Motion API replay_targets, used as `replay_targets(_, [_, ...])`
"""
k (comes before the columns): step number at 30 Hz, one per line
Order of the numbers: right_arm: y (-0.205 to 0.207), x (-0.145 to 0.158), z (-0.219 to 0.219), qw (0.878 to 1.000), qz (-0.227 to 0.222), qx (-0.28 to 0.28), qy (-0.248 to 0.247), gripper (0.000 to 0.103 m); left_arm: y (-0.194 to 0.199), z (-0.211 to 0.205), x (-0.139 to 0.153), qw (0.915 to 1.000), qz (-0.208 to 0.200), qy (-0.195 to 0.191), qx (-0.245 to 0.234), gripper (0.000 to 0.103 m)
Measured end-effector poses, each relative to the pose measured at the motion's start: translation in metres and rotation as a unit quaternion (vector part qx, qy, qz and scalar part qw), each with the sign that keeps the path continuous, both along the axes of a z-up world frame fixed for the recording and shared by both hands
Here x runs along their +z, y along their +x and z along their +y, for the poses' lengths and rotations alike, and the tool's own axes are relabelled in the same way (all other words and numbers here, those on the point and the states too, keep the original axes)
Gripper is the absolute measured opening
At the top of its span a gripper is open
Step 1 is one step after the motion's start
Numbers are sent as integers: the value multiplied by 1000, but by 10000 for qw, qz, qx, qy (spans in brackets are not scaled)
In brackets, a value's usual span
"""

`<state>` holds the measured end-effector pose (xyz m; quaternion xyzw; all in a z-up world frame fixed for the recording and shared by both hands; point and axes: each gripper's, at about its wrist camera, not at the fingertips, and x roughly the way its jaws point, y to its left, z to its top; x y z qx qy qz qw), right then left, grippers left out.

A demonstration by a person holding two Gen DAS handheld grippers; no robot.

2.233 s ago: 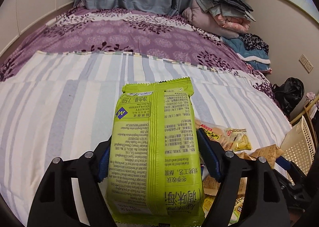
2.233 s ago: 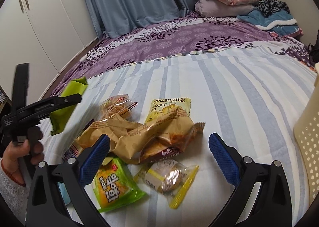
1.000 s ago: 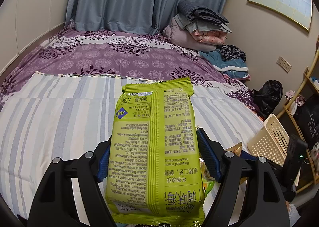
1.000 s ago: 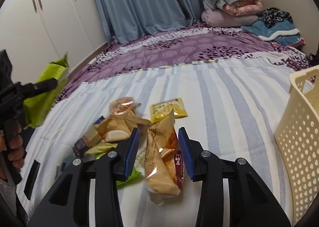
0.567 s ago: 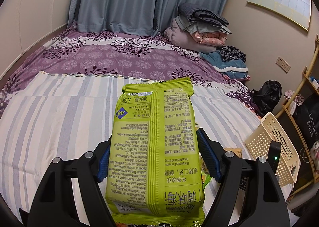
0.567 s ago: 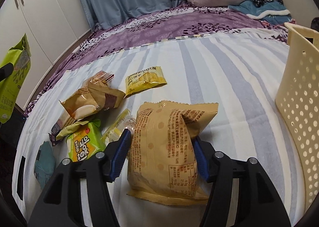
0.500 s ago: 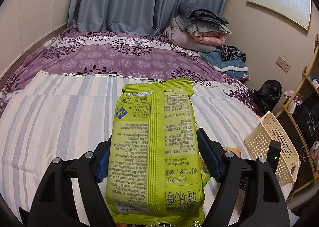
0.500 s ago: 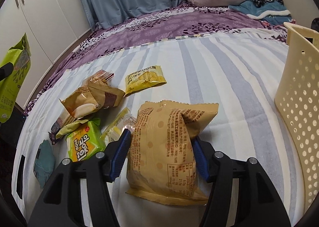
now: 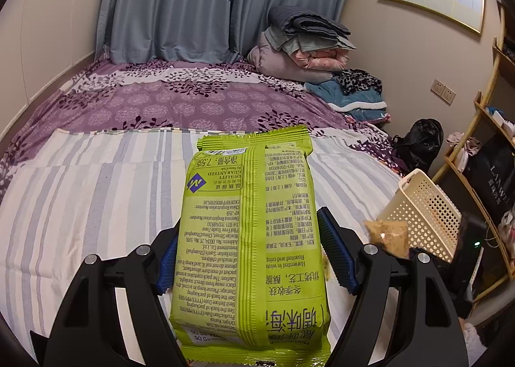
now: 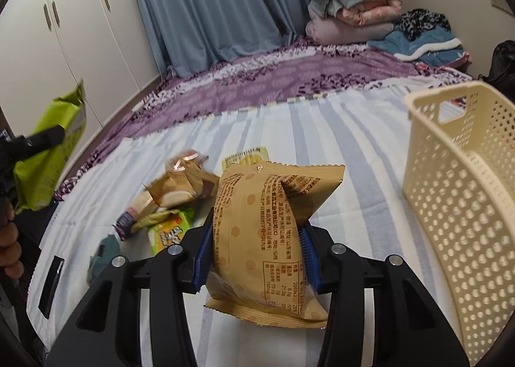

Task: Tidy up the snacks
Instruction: 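Carry the brown bread bag in the right gripper and drop it into the cream basket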

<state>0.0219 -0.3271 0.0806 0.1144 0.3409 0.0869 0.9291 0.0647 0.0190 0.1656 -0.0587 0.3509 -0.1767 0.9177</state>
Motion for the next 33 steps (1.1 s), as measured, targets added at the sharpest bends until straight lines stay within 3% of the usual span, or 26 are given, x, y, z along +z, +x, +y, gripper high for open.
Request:
replay_targets(9, [-44, 54, -44, 9966, -696, -439, 96, 46, -32, -33, 18, 9987, -360, 308, -210, 77])
replay_targets(17, [-80, 74, -101, 9889, -1008, -1083, 104, 46, -52, -68, 26, 9964, -531, 445, -491, 77])
replay_targets(26, [-97, 58, -167, 9784, -804, -1902, -37, 46, -64, -108, 24, 9935, -522, 550, -849, 77])
replay_targets(33, [-91, 35, -200, 9733, -505, -2233, -153, 48, -71, -136, 20, 9901, -519, 738, -1071, 77])
